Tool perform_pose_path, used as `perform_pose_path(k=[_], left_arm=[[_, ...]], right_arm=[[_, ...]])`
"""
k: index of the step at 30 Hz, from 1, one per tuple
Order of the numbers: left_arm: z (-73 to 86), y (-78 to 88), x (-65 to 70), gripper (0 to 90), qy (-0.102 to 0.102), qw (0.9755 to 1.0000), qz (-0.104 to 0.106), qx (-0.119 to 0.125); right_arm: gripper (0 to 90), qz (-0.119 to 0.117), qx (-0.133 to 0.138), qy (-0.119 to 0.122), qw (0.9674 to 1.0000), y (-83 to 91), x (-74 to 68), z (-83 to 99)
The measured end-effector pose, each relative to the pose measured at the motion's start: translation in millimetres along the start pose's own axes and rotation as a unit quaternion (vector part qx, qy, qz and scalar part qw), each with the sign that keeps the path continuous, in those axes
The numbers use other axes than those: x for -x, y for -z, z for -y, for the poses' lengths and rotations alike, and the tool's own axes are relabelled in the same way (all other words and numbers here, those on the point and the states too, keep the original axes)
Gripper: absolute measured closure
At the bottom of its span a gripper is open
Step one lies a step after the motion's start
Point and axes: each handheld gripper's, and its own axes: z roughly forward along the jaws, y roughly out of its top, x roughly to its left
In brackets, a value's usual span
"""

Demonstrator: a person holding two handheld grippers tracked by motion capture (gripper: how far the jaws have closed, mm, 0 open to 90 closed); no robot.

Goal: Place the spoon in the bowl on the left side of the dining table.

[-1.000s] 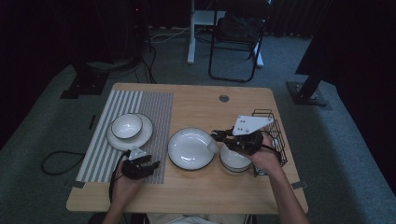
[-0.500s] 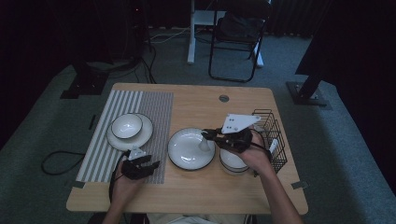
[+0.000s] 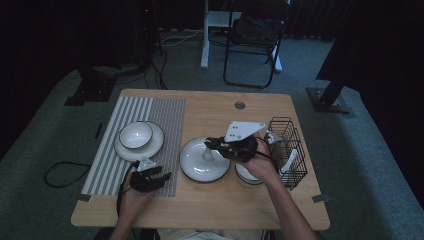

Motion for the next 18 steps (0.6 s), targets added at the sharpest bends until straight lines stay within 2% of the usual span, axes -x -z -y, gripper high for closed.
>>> perform_pose_path(k=[13,18], left_arm=[[0.0,-0.2,0.1,51.8,0.002,1.0000,0.000,0.001],[0.0,-0.1,-0.2,51.8,0.002,1.0000,0.002,0.002]], right_arm=[[85.1,0.001,0.005,0.012,0.9999,-23.0,-6.0,-17.9],[85.1,0.000,0.007,0.008,0.9999,-31.2,-5.2,-21.8]])
